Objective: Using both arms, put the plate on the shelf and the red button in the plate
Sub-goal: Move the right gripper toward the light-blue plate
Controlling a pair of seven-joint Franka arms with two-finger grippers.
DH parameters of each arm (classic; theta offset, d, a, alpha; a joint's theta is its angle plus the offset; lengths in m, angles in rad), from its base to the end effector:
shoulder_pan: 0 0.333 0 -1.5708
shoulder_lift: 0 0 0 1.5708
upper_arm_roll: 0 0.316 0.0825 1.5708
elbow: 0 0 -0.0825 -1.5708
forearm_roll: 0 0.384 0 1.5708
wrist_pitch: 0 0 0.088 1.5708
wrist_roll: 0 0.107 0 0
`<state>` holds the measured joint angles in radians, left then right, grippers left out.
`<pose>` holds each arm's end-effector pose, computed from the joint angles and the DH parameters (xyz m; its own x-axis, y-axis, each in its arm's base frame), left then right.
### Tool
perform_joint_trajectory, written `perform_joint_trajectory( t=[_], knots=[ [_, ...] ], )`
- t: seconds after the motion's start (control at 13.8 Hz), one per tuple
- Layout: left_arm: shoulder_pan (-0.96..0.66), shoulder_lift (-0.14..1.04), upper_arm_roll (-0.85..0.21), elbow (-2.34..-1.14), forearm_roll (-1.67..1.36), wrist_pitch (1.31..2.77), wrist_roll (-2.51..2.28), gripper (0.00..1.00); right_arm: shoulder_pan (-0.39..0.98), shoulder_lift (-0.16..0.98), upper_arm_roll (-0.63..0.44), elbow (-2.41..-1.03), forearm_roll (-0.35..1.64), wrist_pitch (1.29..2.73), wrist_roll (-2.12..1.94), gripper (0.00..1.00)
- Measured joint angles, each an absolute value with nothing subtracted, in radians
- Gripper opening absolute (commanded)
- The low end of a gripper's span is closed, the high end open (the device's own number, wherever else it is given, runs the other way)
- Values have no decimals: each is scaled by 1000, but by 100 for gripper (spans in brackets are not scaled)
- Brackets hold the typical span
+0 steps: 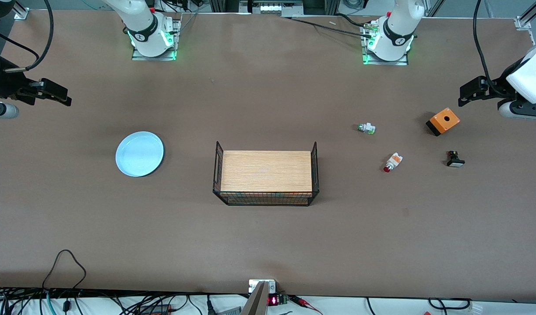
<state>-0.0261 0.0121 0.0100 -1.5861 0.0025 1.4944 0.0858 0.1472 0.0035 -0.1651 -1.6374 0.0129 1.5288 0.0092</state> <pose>0.5488 -0.0086 0.6044 0.9894 -0.1014 -0.1035 -0.1013 -0.9948 0.0063 0.5478 -0.0082 0.5880 0.9934 -0.0265 -0.1119 -0.0279 -0.9995 -0.0113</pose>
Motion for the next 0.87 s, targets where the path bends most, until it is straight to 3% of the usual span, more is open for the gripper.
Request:
perform_joint_trajectory(
  t=[0.44, 0.87],
  knots=[
    [-3, 75, -94, -1549, 35, 1585, 92, 100, 163, 183, -155, -1620, 7, 1682, 24, 100],
    [4, 77, -94, -1541, 35, 1585, 93, 100, 162, 186, -155, -1600, 5, 1676, 25, 100]
  ],
)
